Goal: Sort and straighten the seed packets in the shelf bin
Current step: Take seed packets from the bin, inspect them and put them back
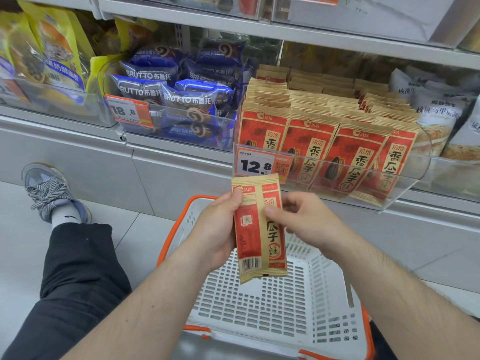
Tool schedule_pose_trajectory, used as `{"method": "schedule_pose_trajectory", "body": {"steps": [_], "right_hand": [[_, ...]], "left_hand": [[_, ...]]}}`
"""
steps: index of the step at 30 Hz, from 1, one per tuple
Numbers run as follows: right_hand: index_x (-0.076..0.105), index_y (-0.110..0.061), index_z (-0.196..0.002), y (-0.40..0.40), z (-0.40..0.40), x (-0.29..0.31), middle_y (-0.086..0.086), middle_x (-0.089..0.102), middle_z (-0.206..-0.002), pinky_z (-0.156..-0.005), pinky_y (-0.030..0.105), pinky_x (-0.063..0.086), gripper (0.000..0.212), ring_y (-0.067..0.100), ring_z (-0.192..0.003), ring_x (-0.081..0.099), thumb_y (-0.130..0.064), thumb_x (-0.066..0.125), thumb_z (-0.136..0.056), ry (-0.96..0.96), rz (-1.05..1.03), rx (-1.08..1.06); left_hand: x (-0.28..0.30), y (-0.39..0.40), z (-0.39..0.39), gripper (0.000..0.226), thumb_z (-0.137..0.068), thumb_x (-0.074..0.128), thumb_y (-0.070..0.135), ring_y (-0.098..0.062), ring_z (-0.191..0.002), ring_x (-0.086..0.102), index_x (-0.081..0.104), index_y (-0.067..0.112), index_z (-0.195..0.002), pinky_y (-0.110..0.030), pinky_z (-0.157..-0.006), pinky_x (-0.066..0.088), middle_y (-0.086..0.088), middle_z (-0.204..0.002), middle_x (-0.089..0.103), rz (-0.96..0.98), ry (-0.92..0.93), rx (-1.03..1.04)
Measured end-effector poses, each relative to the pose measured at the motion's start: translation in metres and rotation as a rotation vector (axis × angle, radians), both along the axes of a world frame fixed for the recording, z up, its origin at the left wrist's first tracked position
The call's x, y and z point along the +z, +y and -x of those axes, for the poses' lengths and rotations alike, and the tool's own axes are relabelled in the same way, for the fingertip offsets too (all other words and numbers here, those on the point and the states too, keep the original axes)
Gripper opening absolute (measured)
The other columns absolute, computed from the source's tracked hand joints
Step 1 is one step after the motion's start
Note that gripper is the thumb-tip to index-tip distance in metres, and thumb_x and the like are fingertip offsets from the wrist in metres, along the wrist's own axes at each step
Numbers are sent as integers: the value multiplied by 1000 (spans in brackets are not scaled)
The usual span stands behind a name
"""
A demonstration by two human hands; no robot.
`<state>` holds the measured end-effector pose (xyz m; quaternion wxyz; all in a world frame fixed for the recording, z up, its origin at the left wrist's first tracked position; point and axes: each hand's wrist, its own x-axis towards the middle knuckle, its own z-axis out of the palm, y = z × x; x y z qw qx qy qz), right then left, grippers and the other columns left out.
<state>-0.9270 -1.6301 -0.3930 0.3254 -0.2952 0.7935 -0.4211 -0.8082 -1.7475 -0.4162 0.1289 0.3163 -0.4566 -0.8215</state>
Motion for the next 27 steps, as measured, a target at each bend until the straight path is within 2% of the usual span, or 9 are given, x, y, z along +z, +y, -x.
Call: {"method": "schedule_pose_trajectory", "body": {"steps": [2, 6, 10, 13, 16, 20, 23, 25, 27], "right_hand": [[71, -11, -91, 0, 1, 4, -4, 73, -80, -61, 16, 45, 20, 4, -67, 62, -29, 63, -95, 44, 124, -87], [65, 9, -89, -1, 2, 8, 22, 69, -78, -66, 32, 46, 33, 20, -67, 57, -20, 54, -101, -25, 226, -141], [65, 10, -90, 0, 2, 12, 12, 71, -71, -55, 27, 50, 31, 17, -60, 64, -15, 52, -101, -136, 237, -163], [67, 5, -85, 0, 1, 12, 11, 71, -71, -53, 27, 51, 30, 17, -59, 64, -16, 52, -101, -154, 239, -159], [68, 7, -87, 1, 0, 13, 14, 74, -76, -54, 28, 52, 32, 19, -63, 66, -18, 54, -101, -141, 245, -148], [69, 2, -99, 7, 7, 19, 14, 76, -91, -71, 38, 53, 25, 24, -75, 68, -22, 61, -96, -159, 122, 21], [66, 1, -107, 11, 8, 19, 13, 76, -93, -75, 38, 52, 26, 24, -77, 68, -19, 67, -92, -157, -65, 182], [64, 7, -109, 10, 7, 17, 14, 77, -92, -75, 40, 52, 28, 29, -81, 70, -15, 68, -91, -157, -86, 201], [64, 8, -107, 10, 8, 17, 15, 77, -91, -79, 45, 54, 26, 36, -86, 71, -12, 68, -91, -142, -61, 181]], "left_hand": [[2, 1, -1, 38, -106, 40, 33, -29, -101, 73, 67, 11, -122, -49, -92, 56, -13, -108, 76, 19, 14, -43], [4, 1, -3, 38, -105, 42, 33, -32, -107, 71, 67, 10, -123, -51, -95, 55, -15, -112, 74, 8, 40, -79], [5, 0, -5, 39, -105, 41, 32, -34, -109, 69, 67, 10, -124, -50, -93, 56, -17, -114, 73, -10, 55, -99], [5, 0, -5, 39, -105, 41, 32, -35, -110, 69, 67, 9, -123, -51, -93, 56, -17, -113, 73, -15, 57, -99], [5, 0, -5, 38, -106, 41, 32, -31, -103, 72, 68, 10, -122, -47, -87, 58, -16, -112, 74, -21, 57, -97], [4, -3, -6, 37, -106, 40, 32, -26, -92, 75, 68, 11, -119, -42, -78, 58, -14, -108, 75, -29, 59, -68], [4, -7, -7, 39, -106, 38, 35, -27, -88, 75, 67, 11, -120, -42, -73, 59, -15, -106, 75, -55, 69, -44], [4, -8, -8, 40, -106, 38, 37, -27, -88, 75, 66, 12, -118, -44, -74, 59, -15, -105, 76, -69, 67, -42], [2, -8, -10, 42, -106, 38, 40, -30, -94, 74, 67, 12, -119, -50, -82, 59, -15, -108, 75, -54, 49, -75]]}}
